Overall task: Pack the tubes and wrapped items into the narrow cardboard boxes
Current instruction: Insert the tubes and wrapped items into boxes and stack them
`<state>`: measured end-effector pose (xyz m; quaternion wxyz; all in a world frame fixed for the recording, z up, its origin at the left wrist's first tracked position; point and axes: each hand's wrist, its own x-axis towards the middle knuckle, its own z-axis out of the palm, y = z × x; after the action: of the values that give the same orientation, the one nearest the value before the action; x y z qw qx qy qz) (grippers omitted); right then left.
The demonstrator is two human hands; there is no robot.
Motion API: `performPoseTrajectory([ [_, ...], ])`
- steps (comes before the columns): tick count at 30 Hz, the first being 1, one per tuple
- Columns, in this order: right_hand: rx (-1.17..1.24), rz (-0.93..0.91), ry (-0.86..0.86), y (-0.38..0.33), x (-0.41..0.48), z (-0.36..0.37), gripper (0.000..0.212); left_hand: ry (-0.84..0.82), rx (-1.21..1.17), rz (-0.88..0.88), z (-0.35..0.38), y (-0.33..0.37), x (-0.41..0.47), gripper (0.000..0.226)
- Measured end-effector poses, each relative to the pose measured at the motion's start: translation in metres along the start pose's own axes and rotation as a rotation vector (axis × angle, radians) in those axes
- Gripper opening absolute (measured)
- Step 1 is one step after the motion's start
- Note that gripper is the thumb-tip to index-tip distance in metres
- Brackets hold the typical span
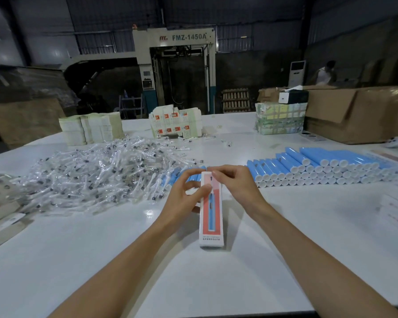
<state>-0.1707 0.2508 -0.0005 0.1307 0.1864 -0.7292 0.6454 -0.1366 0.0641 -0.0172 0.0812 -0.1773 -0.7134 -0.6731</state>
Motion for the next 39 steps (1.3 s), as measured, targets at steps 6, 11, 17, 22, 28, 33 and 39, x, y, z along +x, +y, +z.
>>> performPoseTrajectory([
  [6,-0.019,0.114,0.015,0.003,-0.007,0.004,0.017,0.027,-0.007,-0.024,0.001,-0.011,-0.001,0.033],
  [11,-0.355,0.055,0.046,-0.017,-0.017,0.019,0.059,0.185,-0.154,-0.043,0.002,-0.008,0.004,0.042],
  [17,-0.86,-0.073,-0.181,-0.008,-0.048,0.027,0.087,0.253,-0.279,-0.084,0.006,-0.01,0.005,0.051],
  [22,-1.02,-0.114,-0.081,-0.012,-0.061,0.009,0.069,0.053,-0.267,-0.089,0.013,-0.017,0.006,0.056],
  [28,-1.149,-0.012,0.021,-0.019,-0.092,-0.055,0.06,-0.035,-0.034,0.046,0.012,-0.039,0.011,0.041],
  [33,-1.353,0.128,0.075,-0.02,-0.125,-0.13,0.048,-0.048,0.127,0.114,0.005,-0.039,0.009,0.047],
  [39,-1.672,0.161,0.199,-0.013,-0.168,-0.203,0.042,-0.03,0.315,0.164,0.011,-0.032,0.007,0.032],
])
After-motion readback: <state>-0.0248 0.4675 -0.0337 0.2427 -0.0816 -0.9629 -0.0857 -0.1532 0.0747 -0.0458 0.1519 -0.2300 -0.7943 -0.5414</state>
